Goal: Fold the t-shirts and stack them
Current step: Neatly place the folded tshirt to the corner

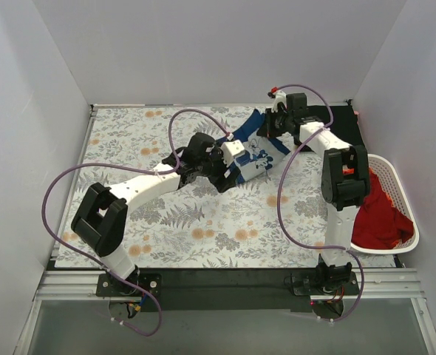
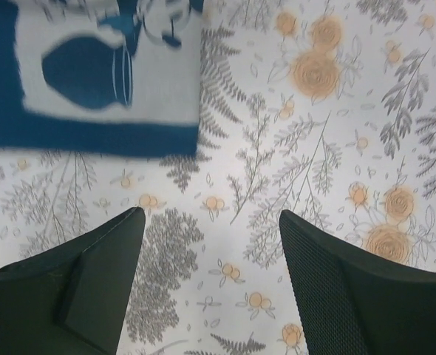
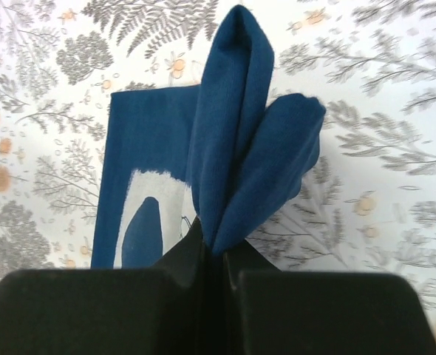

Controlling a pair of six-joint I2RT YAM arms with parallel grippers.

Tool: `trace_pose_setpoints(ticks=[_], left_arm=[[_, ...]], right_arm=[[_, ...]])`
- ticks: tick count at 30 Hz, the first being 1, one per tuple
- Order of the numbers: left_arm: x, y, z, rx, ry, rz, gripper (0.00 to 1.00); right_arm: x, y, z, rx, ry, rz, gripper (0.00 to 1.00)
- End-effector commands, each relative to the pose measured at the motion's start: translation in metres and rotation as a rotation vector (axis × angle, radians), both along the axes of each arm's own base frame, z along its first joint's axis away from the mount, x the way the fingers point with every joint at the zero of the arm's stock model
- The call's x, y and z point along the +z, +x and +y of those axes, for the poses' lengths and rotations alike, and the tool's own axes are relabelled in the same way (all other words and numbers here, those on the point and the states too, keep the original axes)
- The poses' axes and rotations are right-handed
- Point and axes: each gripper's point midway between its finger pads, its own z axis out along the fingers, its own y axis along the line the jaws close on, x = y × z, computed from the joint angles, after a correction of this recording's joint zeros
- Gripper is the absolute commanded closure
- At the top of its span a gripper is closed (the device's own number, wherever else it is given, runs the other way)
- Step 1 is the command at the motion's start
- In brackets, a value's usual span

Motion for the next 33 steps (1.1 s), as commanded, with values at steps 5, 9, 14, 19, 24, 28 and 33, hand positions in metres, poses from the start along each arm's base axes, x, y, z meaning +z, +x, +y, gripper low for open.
trace_pose_setpoints(ticks=[5, 9, 14, 19, 24, 28, 33], left_arm=[[0.002, -0.012, 0.033, 0.100, 0.039, 0.006, 0.27], [-0.004, -0.012, 0.039, 0.121, 0.055, 0.001, 0.27], [-0.008, -0.011, 0.038, 0.121, 0.060, 0.002, 0.27], [-0.013, -0.003, 0.037, 0.133, 0.079, -0.002, 0.26], [-0.014, 0.001, 0.036, 0.131, 0.086, -0.009, 0.26], [-0.015, -0.001, 0.036, 0.127, 0.086, -0.004, 0.26], [-0.018, -0.003, 0.038, 0.134, 0.088, 0.006, 0.26]], right_arm=[[0.045, 0.030, -0.045, 0.022, -0.158, -0.156, 0.99], [0.059, 0.043, -0.060, 0.004, -0.193, -0.191, 0.99], [0.076, 0.056, -0.078, -0.015, -0.212, -0.216, 0.99], [0.100, 0.066, -0.088, -0.026, -0.231, -0.269, 0.99], [0.115, 0.069, -0.101, -0.043, -0.242, -0.292, 0.99], [0.125, 0.071, -0.115, -0.061, -0.253, -0.306, 0.99], [0.141, 0.073, -0.128, -0.077, -0.259, -0.337, 0.99]])
